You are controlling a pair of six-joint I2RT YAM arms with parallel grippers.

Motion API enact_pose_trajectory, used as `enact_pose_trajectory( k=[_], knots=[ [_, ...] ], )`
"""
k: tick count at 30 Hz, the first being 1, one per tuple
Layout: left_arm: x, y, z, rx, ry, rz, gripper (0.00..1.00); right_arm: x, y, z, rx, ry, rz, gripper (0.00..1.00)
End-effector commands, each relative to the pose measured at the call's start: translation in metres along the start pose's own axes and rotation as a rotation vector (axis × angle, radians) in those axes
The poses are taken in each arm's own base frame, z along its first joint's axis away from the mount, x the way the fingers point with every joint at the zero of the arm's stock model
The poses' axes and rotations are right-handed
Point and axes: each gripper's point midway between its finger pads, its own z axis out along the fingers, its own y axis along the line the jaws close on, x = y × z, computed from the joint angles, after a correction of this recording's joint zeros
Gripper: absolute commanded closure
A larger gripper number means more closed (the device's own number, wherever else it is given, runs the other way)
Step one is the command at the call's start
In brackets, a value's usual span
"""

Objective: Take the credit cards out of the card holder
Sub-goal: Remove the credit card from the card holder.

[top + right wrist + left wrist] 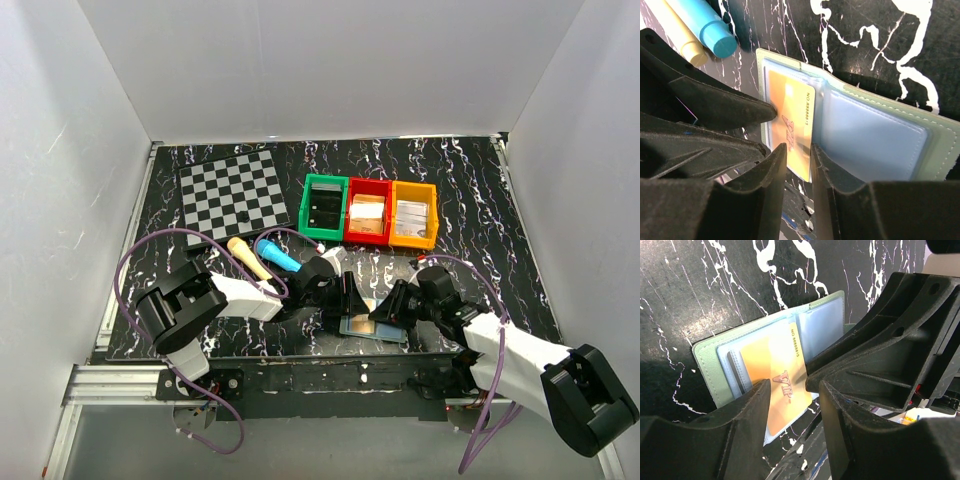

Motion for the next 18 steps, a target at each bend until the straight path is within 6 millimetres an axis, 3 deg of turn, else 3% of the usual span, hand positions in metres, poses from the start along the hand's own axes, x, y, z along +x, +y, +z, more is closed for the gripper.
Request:
enact_pose_trajectory(
  k=[1, 18],
  knots=[
    [0.0126, 0.0271, 0.0015, -0.095, 0.040, -0.008, 0.57, -0.0068, 0.0176, -0.0014, -0.089, -0.033, -0.020, 0.69],
    [0.0130, 0.0271, 0.0011, -0.092, 0.040, -0.007, 0.62, -0.0077, 0.0167, -0.0028, -0.087, -0.044, -0.018, 0.99]
  ],
)
